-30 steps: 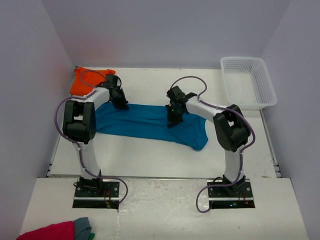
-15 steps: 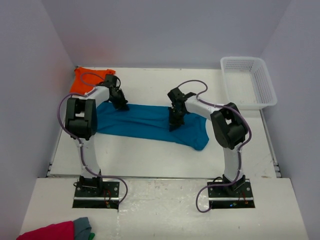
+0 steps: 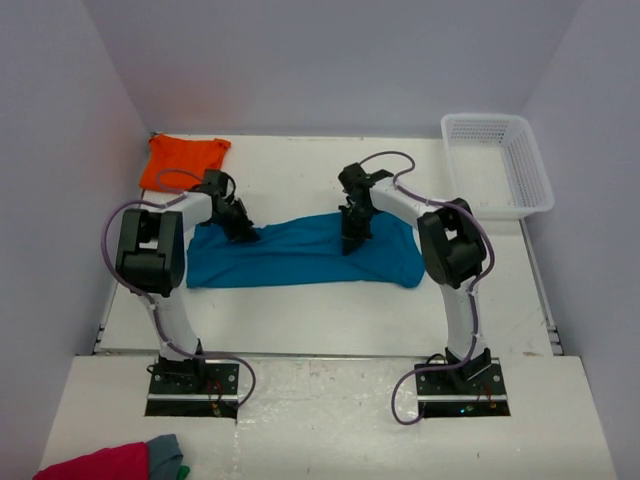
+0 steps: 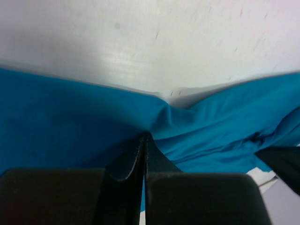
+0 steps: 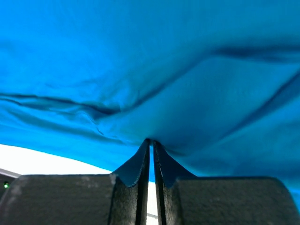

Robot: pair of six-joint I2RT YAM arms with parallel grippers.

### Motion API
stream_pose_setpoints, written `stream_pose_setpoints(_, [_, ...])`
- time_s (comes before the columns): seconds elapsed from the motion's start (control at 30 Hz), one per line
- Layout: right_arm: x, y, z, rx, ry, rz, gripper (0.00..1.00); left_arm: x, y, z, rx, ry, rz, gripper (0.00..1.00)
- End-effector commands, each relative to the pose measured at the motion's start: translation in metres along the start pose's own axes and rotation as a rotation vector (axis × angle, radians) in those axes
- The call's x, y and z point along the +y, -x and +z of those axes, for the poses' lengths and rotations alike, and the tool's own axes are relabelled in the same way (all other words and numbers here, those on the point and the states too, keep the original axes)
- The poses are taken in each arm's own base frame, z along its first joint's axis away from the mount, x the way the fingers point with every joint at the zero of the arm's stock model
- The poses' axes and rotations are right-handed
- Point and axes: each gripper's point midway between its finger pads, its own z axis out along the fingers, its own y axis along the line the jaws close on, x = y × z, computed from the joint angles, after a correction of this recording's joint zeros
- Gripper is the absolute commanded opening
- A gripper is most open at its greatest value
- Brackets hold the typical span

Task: Fold and stack the t-shirts
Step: Rotate the tshirt 90 degrees

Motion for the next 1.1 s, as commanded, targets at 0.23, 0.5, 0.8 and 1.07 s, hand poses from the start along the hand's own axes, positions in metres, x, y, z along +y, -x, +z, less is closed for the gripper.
stream_pose_setpoints(0.23, [0.014, 0.022, 0.0, 0.072, 0.072, -0.038, 0.1, 0.069, -0.091, -0.009, 0.19, 0.186, -0.01, 0.0])
stream_pose_setpoints(0.5, [0.018, 0.053, -0.005, 0.072, 0.09, -0.043, 0.12, 0.063, -0.1, -0.018, 0.183, 0.153, 0.018, 0.0])
stream_pose_setpoints(0.8, [0.021, 0.108, -0.022, -0.049, 0.232, -0.077, 0.16, 0.023, -0.095, -0.026, 0.106, 0.101, 0.13, 0.0])
stream_pose_setpoints(1.07, [0.049, 0.17, -0.13, -0.495, 0.259, -0.273, 0.18, -0.069, -0.019, -0.094, -0.288, -0.048, 0.31, 0.0])
